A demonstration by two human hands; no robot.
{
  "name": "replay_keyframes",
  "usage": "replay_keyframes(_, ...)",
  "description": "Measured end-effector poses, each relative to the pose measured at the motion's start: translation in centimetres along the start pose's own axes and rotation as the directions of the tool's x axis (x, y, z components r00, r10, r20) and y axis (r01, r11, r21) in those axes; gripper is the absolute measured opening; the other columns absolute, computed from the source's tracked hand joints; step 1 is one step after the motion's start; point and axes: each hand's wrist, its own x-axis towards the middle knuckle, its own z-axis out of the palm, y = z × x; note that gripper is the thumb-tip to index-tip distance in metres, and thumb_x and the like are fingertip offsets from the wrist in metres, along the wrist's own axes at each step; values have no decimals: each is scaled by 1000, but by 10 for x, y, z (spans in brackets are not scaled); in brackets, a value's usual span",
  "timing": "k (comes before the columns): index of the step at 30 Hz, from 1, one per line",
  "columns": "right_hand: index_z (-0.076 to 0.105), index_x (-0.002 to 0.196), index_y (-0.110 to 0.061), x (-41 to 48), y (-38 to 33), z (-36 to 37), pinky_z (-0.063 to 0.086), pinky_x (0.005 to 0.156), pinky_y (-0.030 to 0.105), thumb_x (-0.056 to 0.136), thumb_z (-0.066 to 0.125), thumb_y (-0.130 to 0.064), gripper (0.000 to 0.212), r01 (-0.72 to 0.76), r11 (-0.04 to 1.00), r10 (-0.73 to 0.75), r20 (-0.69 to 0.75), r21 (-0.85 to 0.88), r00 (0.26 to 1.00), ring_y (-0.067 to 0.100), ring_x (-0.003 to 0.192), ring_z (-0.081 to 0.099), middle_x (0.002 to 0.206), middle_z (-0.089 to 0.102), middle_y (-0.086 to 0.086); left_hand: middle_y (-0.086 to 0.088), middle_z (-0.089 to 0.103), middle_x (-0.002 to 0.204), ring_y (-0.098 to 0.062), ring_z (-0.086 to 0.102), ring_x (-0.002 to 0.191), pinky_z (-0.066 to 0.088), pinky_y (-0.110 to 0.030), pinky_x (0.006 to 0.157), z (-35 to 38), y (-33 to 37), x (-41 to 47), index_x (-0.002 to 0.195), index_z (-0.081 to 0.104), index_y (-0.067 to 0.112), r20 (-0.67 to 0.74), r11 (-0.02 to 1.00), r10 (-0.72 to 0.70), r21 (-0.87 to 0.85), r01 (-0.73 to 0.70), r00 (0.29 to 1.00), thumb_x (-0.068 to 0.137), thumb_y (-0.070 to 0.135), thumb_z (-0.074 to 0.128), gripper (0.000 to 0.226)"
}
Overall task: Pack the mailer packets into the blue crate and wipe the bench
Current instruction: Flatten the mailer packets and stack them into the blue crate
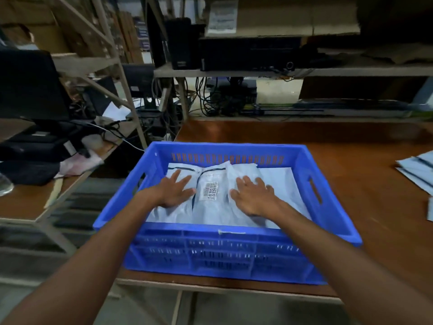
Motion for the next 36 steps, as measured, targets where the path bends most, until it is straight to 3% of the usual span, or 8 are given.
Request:
replay_keyframes(4,-11,153,-41,13,9,3,3,118,58,99,15,-60,63,33,993,-26,65,-116,998,31,150,-16,163,-21,-6,-2,-20,163,-35,-9,151,1,-51,121,8,-6,13,156,-13,32,63,1000,16,-14,-15,998,98,65,21,74)
replay_keyframes(13,-22,150,-40,23,12,16,-3,118,57,97,17,-66,71,-9,997,27,227,-78,974,32,147,-26,156,-36,-6,-2,-17,164,-36,-8,151,4,-56,120,19,-15,20,154,-18,34,162,997,-78,34,73,984,94,72,18,79)
replay_keyframes(16,-13,153,-39,19,14,9,-5,118,59,97,12,-66,67,16,999,-7,186,-45,982,33,148,-21,160,-28,-4,1,-10,165,-32,-3,152,12,-61,117,12,-12,18,156,-9,35,-4,996,-80,44,80,997,94,72,19,78)
replay_keyframes(19,11,156,-35,13,26,-16,2,118,59,100,20,-61,62,85,996,-84,-43,17,996,36,151,-1,166,0,2,-2,2,166,-31,7,151,18,-58,117,-9,14,13,158,3,30,-267,997,-48,40,60,962,95,69,20,75)
replay_keyframes(23,51,135,-23,-13,85,-70,35,107,48,90,53,-36,47,179,984,-166,-487,-19,857,30,127,51,138,54,5,-10,19,163,-34,19,148,22,-52,118,-43,105,12,157,16,24,-484,992,115,4,-130,867,97,66,23,74)
replay_keyframes(27,59,127,-21,-58,199,-105,46,98,42,86,54,-31,42,110,991,-32,-643,81,765,28,114,60,126,65,5,-13,34,155,-35,32,141,28,-48,115,-64,245,30,153,30,20,-582,945,287,43,-323,761,97,60,36,69)
replay_keyframes(31,60,125,-23,-112,346,-91,50,94,43,87,58,-30,39,-105,969,224,-611,225,760,29,108,63,122,67,6,-13,44,146,-34,42,133,35,-45,110,-54,418,33,148,38,17,-558,848,488,123,-515,671,97,52,47,62)
replay_keyframes(36,58,129,-22,-193,508,-31,44,95,43,90,58,-28,39,-396,848,528,-483,353,699,33,117,57,126,64,9,-12,47,146,-35,45,131,34,-46,108,0,597,36,144,43,18,-358,759,632,106,-642,687,97,50,47,57)
